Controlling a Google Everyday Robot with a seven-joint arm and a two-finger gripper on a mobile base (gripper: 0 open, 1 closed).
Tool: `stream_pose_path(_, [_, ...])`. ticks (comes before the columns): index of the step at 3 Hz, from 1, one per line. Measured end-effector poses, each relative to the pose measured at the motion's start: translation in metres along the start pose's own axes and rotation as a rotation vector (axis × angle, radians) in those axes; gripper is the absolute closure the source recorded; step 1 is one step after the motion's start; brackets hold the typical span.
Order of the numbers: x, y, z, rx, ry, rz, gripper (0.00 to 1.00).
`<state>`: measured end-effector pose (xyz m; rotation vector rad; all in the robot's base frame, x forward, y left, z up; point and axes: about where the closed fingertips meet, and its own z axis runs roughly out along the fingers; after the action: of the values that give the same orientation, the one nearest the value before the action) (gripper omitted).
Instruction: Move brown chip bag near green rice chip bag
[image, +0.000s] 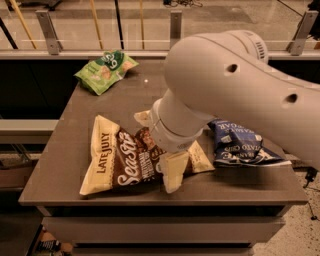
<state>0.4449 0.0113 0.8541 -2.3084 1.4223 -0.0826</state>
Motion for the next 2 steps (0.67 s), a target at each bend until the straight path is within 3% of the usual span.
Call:
stream_pose_path(1, [-0.0059, -0.011, 0.011, 0.047, 0.021, 0.012, 0.0])
stream_pose_path(2, [-0.0094, -0.0179, 0.0198, 0.093, 0.075, 0.06, 0.0])
